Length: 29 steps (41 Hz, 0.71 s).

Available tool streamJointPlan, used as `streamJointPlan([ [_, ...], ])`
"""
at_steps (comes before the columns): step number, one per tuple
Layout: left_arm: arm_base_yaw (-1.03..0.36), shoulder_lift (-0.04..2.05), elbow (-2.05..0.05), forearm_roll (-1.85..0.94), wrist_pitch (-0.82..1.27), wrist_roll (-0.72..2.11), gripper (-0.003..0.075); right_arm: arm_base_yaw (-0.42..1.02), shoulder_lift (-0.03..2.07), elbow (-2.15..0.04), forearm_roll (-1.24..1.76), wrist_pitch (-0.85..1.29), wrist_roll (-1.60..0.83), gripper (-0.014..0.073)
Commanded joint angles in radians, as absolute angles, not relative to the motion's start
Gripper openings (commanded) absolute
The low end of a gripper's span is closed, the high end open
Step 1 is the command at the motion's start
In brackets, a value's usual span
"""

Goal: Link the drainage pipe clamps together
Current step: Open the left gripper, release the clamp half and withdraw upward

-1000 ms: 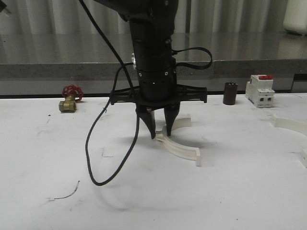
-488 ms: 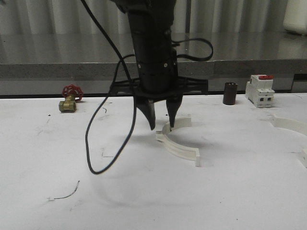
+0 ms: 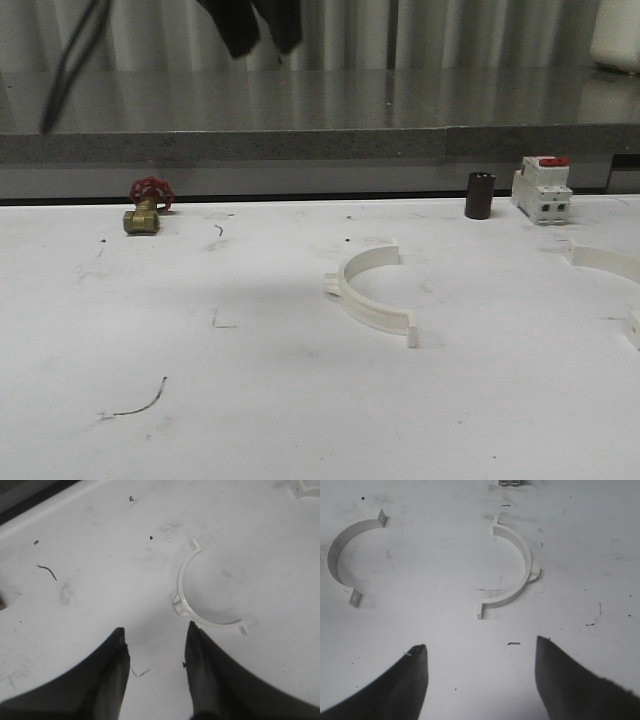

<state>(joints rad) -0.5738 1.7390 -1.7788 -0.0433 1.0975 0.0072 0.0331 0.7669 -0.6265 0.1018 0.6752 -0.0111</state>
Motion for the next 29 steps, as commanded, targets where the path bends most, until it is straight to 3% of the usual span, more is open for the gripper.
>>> streamJointPlan([
  [1, -0.518, 1.547, -1.681, -0.159, 0.978, 0.128, 0.0273, 0.028, 0.767, -0.662, 0.098, 0.623, -0.016, 0.0493],
  [18, -0.43, 0.939, -1.011, -0.207, 0.687, 0.247, 0.0273, 0.028, 0.767, -0.662, 0.099, 0.623, -0.016, 0.0493],
  [29, -0.43, 0.555, -0.727, -0.236, 0.655, 0.247, 0.0273, 0.028, 0.767, -0.662, 0.099, 0.623, -0.016, 0.0493],
])
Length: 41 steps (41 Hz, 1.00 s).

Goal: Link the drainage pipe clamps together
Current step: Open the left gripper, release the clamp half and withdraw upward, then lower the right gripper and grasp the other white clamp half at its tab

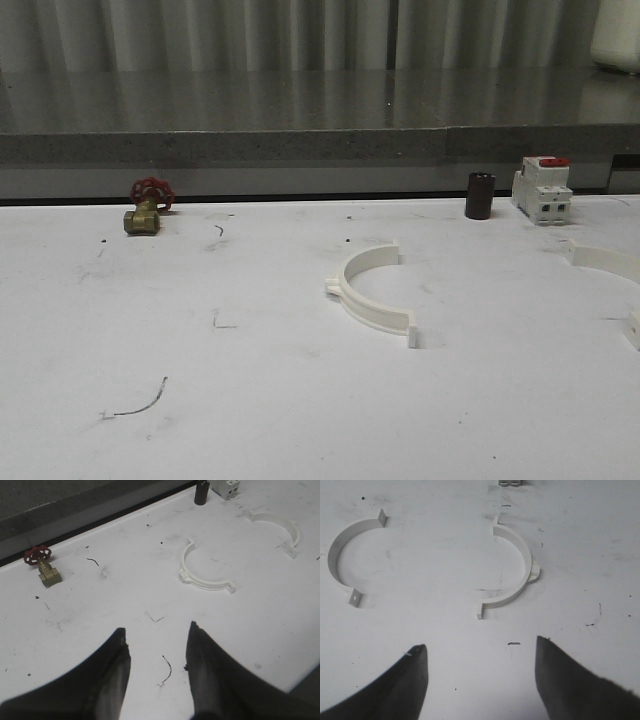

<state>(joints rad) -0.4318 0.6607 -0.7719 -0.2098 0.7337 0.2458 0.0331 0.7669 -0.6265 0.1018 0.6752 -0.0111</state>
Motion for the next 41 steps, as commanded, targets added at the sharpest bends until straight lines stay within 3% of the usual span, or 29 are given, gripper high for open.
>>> streamJointPlan([
  [1, -0.43, 0.532, -0.711, -0.236, 0.655, 0.247, 0.0273, 0.028, 0.767, -0.662, 0.099, 0.623, -0.016, 0.0493],
  [7, -0.43, 0.441, -0.655, -0.24, 0.657, 0.245, 0.0273, 0.028, 0.768, -0.662, 0.099, 0.623, -0.016, 0.0493],
  [21, -0.43, 0.442, -0.648, -0.241, 0.639, 0.245, 0.0273, 0.028, 0.772, -0.665, 0.085, 0.629, -0.016, 0.0493],
  [41, -0.43, 0.442, -0.648, -0.241, 0.639, 0.245, 0.0273, 0.027, 0.963, -0.88, 0.011, 0.924, 0.012, 0.0493],
])
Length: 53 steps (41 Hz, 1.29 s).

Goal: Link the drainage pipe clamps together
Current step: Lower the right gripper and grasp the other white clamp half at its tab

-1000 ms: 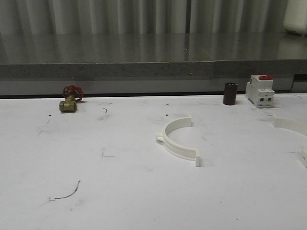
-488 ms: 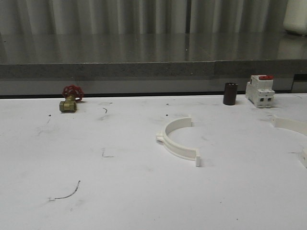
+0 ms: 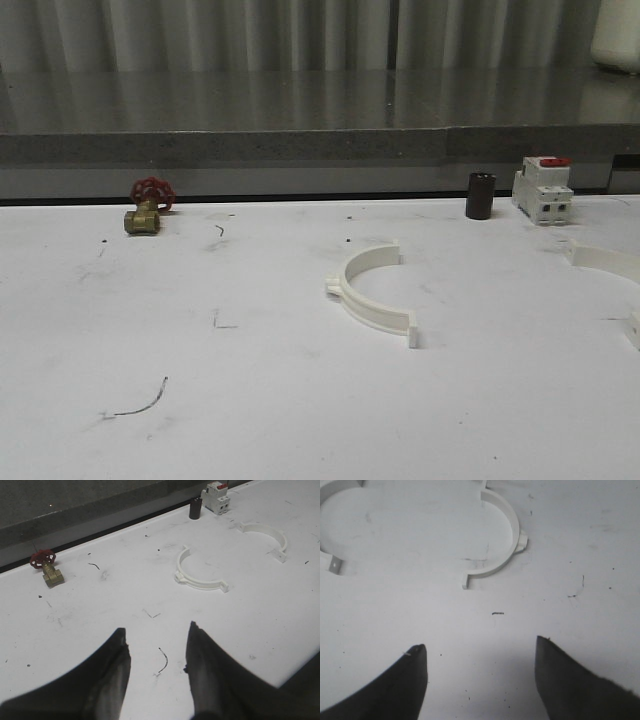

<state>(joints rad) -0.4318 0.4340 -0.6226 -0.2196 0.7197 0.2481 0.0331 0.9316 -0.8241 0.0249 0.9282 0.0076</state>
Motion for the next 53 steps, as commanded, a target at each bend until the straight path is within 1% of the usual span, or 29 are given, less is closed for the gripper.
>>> streamJointPlan([
  [1, -0.43, 0.442, -0.648, -0.241, 0.639, 0.245, 0.0273, 0.023, 0.973, -0.886, 0.011, 0.929, 0.012, 0.0493],
  [5, -0.43, 0.442, -0.648, -0.241, 0.639, 0.245, 0.0273, -0.021, 1.021, -0.894, 0.011, 0.922, 0.012, 0.0493],
  [9, -0.43, 0.442, -0.648, -0.241, 0.639, 0.245, 0.0273, -0.103, 1.086, -0.894, 0.028, 0.914, 0.011, 0.0493],
  [11, -0.43, 0.442, -0.648, -0.241, 0.639, 0.245, 0.0273, -0.15, 1.116, -0.894, 0.056, 0.891, 0.0, 0.0493],
  [14, -0.43, 0.442, -0.648, -0.241, 0.639, 0.245, 0.0273, -0.185, 1.172, -0.9, 0.105, 0.848, -0.026, 0.0493],
  [24, -0.43, 0.442, -0.648, -0.241, 0.639, 0.245, 0.0273, -0.186, 1.439, -1.031, 0.121, 0.815, -0.045, 0.0493],
  [35, -0.43, 0.442, -0.648, -0.241, 0.639, 0.245, 0.0273, -0.112, 1.682, -1.211, 0.093, 0.816, -0.067, 0.0493],
  [40, -0.43, 0.442, -0.648, -0.241, 0.639, 0.245, 0.0273, -0.109, 1.749, -1.254, 0.052, 0.815, -0.066, 0.0493],
  [53, -0.43, 0.442, -0.648, -0.241, 0.639, 0.245, 0.0273, -0.109, 1.825, -1.255, 0.048, 0.778, -0.066, 0.0493],
])
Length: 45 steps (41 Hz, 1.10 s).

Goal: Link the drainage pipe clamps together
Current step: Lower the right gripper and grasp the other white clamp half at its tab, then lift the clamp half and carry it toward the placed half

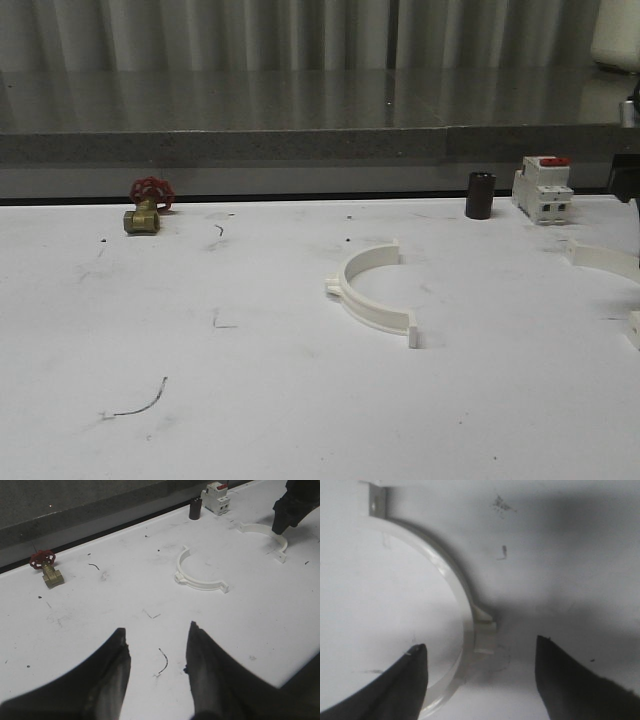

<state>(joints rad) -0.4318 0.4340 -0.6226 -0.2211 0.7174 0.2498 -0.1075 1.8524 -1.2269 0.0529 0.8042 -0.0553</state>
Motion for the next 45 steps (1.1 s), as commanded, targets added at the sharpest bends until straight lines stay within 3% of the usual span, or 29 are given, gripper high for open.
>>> streamJointPlan([
  [1, -0.43, 0.442, -0.648, -0.241, 0.639, 0.245, 0.0273, -0.109, 1.83, -1.255, 0.048, 0.778, -0.066, 0.0493],
  [7, -0.43, 0.442, -0.648, -0.241, 0.639, 0.245, 0.0273, -0.109, 1.848, -1.255, 0.048, 0.768, -0.066, 0.0476],
  [12, -0.43, 0.442, -0.648, -0.241, 0.639, 0.245, 0.0273, -0.109, 1.853, -1.255, 0.048, 0.764, -0.066, 0.0295],
  [18, -0.43, 0.442, -0.648, -0.241, 0.639, 0.245, 0.0273, -0.109, 1.855, -1.255, 0.048, 0.764, -0.066, 0.0183],
  [33, -0.43, 0.442, -0.648, -0.241, 0.639, 0.245, 0.0273, -0.101, 1.851, -1.255, 0.071, 0.807, -0.067, 0.0176],
  [45, -0.43, 0.442, -0.648, -0.241, 0.639, 0.245, 0.0273, -0.01, 1.83, -1.289, 0.143, 0.82, 0.04, 0.0176],
])
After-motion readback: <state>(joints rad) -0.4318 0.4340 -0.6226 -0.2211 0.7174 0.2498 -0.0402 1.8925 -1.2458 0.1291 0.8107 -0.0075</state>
